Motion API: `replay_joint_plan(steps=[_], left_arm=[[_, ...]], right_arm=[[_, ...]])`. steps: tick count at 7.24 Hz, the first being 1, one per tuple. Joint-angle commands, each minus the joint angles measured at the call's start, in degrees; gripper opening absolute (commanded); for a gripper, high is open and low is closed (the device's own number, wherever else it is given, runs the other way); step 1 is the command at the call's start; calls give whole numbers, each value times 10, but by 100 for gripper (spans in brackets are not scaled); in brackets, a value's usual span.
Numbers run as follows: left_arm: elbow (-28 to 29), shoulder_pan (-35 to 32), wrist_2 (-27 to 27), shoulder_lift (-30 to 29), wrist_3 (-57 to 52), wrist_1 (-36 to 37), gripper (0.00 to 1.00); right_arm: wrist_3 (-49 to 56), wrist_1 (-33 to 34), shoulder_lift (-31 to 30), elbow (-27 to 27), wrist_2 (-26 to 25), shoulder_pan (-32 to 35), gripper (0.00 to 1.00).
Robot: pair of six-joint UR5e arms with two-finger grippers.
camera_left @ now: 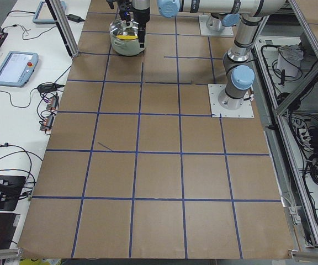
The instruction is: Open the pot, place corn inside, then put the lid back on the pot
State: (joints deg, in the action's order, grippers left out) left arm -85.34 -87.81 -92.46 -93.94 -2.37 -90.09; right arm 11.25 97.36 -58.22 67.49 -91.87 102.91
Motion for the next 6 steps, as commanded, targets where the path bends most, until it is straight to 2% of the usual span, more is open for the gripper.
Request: replay_joint_plan(steps=[1,6], left_arm=[[0,0,0,0,-1,0,100],[0,0,-1,0,-2,0,100]], right_arm=[[0,1,0,1,1,0,37],[12,0,1,1,1,-2,37]])
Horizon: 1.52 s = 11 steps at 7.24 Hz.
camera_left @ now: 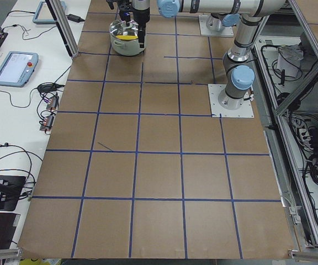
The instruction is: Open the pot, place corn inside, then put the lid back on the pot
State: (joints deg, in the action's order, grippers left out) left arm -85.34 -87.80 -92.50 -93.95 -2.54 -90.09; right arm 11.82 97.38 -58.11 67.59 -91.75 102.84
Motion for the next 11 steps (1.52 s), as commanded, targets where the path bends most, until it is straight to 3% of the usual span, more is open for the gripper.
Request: replay_joint_plan(steps=[1,3,4,6,9,11], left_arm=[[0,0,-1,0,0,0,100],[0,0,-1,-1,0,0,100],[0,0,-1,-1,0,0,100],[0,0,-1,-1,0,0,100],[0,1,-1,-1,-1,0,100],[0,0,-1,0,-2,0,100]], right_arm=[[7,1,0,0,0,-1,37],[7,1,0,1,0,-1,39],[5,3,-1,1,-1,-1,62],[0,11,-1,2,-2,0,97],[2,11,-9,3,-6,-8,100],[-2,-14,-83,29,-10,-27,100]])
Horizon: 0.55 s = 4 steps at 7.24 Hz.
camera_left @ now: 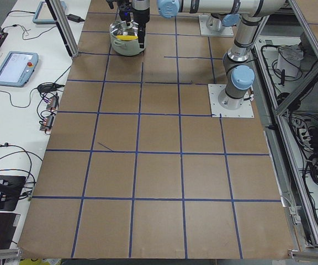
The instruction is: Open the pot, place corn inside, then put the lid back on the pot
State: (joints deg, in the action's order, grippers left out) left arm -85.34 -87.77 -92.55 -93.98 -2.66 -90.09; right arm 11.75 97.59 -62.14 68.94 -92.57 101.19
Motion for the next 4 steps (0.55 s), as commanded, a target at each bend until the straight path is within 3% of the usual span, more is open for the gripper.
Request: replay_joint_plan(steps=[1,4], left_arm=[[0,0,-1,0,-1,0,100],[0,-1,0,2,12,0,100]], right_arm=[[1,-54,-95,45,-2,-20,100],[19,-45,-267,198,9,-99,100]])
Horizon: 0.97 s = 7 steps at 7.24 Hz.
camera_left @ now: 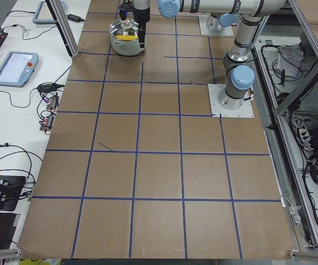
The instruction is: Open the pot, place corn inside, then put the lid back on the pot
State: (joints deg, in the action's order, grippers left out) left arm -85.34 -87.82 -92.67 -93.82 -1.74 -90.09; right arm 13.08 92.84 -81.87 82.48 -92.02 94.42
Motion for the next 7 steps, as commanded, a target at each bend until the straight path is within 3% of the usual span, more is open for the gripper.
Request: replay_joint_plan(steps=[1,4,7], left_arm=[[0,-2,2,1,2,0,100],[1,-2,3,2,1,-1,100],[1,-2,2,6,2,-6,100]], right_arm=[[7,3,-92,79,4,-41,100],[0,9,-62,66,4,-39,100],[-1,10,-48,63,39,-39,100]])
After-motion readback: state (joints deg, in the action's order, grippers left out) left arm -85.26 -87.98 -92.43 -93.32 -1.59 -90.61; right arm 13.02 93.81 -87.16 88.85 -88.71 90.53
